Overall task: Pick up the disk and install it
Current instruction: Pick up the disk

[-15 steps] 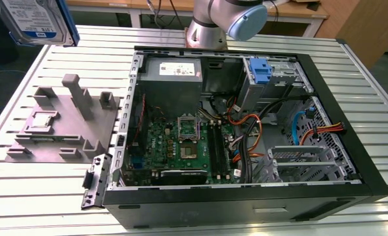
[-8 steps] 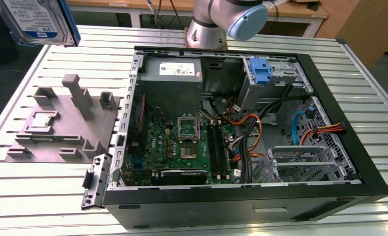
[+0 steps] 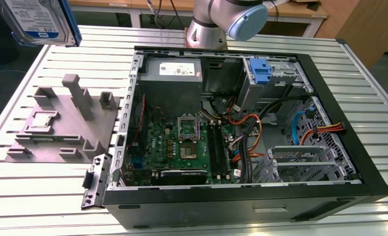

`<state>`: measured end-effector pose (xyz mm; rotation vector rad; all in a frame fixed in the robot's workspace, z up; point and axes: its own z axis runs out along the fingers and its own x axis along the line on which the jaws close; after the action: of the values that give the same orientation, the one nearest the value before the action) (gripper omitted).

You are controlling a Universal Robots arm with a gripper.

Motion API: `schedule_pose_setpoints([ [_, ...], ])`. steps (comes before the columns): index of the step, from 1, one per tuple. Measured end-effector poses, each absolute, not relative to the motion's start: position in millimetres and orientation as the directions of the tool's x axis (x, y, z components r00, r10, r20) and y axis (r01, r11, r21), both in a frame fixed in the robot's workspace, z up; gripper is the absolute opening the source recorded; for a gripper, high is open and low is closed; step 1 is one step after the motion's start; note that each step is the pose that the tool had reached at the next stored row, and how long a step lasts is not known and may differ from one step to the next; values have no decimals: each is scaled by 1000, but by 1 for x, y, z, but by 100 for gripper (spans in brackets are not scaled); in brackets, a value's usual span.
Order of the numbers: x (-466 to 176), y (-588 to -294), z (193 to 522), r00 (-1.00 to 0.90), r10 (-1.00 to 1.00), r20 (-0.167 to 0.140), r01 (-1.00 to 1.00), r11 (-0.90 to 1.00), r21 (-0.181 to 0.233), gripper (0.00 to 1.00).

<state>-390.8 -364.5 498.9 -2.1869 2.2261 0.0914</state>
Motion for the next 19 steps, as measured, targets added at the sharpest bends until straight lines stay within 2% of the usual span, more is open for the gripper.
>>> schedule_pose_setpoints([
  [19, -384, -365, 499, -19, -998, -55, -999, 17, 28, 37],
])
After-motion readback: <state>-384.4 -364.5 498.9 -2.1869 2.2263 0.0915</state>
